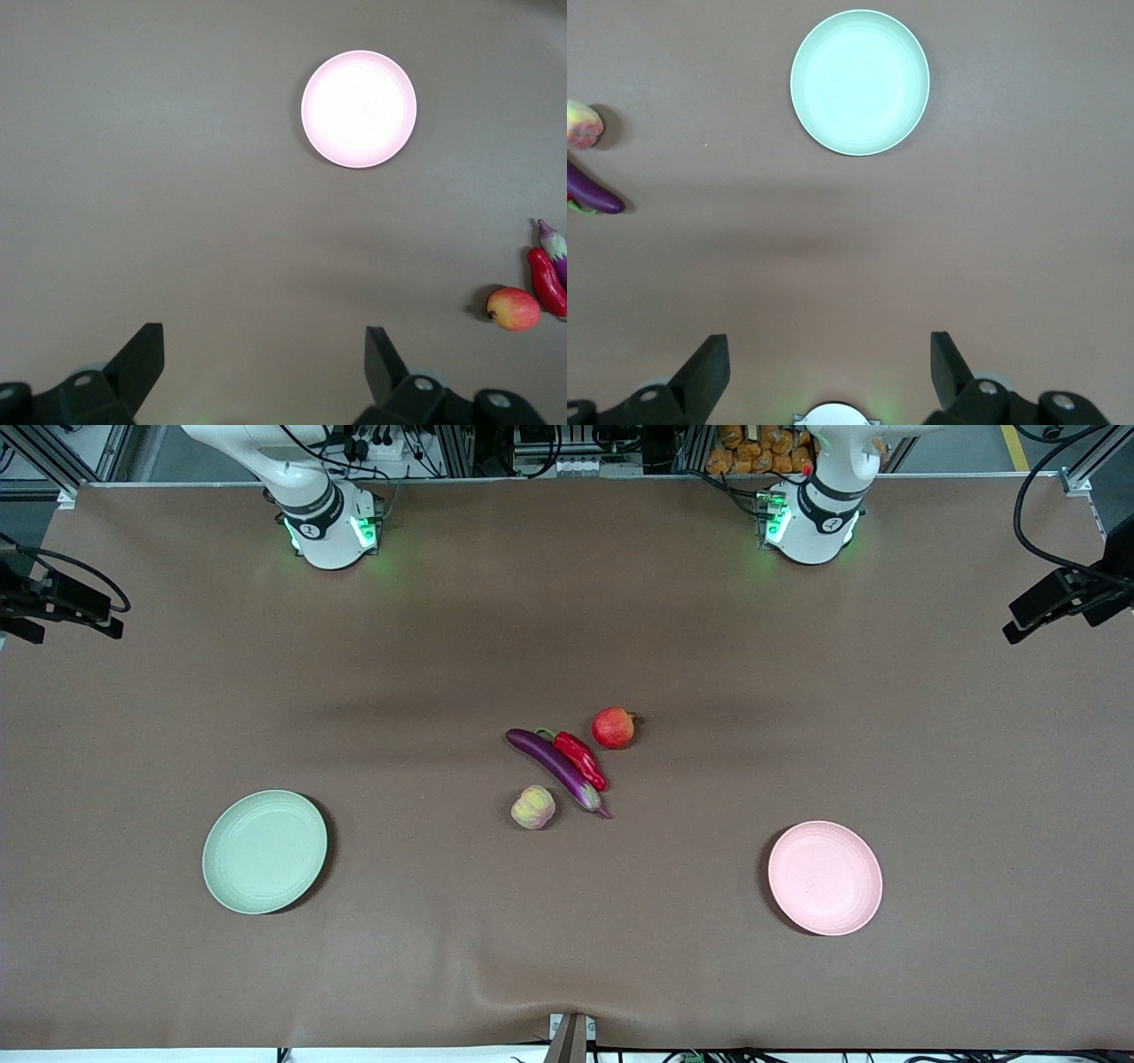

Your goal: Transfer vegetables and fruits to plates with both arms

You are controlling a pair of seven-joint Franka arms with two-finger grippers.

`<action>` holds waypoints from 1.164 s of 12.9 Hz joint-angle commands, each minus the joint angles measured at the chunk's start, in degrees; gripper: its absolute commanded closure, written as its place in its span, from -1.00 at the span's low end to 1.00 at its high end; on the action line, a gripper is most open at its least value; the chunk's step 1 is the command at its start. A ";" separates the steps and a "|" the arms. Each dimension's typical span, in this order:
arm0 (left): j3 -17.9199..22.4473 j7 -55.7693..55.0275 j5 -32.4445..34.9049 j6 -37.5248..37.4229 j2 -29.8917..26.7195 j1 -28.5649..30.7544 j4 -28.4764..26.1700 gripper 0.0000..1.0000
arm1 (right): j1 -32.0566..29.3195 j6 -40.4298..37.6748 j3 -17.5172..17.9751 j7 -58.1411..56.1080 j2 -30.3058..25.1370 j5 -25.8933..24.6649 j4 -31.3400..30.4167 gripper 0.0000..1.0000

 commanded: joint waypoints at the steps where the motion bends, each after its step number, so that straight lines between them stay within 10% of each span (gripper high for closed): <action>1: -0.41 0.07 0.28 -1.24 -0.50 0.66 0.50 -1.00 | -0.31 -0.68 0.13 -1.97 -0.94 -0.21 0.14 -1.00; 15: -1.20 1.38 0.36 -1.15 0.47 0.22 -0.20 -1.00 | -1.18 -4.45 -0.13 -0.83 -0.76 -0.47 -1.26 -1.00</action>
